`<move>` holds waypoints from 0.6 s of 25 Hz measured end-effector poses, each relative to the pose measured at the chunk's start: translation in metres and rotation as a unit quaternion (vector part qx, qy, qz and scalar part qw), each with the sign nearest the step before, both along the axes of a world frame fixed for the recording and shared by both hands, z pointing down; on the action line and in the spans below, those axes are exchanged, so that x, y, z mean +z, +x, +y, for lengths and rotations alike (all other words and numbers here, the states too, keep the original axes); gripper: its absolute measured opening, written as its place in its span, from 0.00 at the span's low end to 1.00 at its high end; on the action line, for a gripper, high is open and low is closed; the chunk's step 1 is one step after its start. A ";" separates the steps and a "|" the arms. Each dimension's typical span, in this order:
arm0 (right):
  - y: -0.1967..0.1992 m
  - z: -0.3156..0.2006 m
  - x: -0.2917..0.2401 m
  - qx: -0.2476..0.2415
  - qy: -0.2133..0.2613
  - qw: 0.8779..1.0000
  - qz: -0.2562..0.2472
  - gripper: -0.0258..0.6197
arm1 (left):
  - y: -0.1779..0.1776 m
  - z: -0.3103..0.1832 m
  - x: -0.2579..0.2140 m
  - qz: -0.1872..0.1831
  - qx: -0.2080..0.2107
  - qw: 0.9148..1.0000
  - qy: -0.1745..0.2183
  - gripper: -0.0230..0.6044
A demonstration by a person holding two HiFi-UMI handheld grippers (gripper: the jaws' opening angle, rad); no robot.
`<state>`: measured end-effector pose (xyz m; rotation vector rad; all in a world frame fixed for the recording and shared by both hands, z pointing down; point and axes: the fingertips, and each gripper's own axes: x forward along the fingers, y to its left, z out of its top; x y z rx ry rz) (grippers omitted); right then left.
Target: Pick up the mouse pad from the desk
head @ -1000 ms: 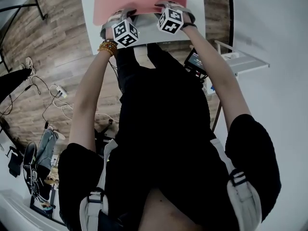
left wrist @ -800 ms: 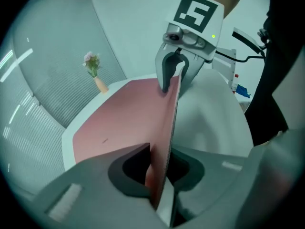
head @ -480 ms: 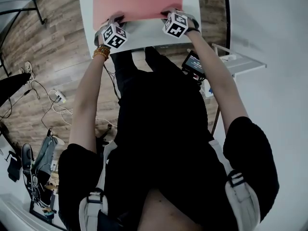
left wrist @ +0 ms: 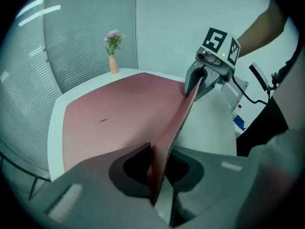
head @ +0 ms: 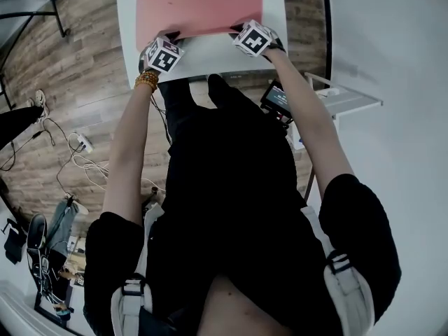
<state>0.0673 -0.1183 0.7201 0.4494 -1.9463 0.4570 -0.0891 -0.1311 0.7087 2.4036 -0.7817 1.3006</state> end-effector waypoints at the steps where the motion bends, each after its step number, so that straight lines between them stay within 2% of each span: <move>1: 0.000 0.002 0.001 0.003 -0.005 1.000 -0.003 0.13 | 0.001 0.002 0.000 0.001 -0.002 1.000 -0.001 0.11; 12: -0.004 0.004 -0.006 0.004 0.014 1.000 -0.013 0.13 | -0.003 0.017 -0.005 0.003 -0.016 1.000 -0.007 0.11; 15: -0.003 0.008 -0.005 0.005 0.005 1.000 -0.012 0.13 | -0.003 0.021 -0.003 0.005 -0.020 1.000 -0.013 0.11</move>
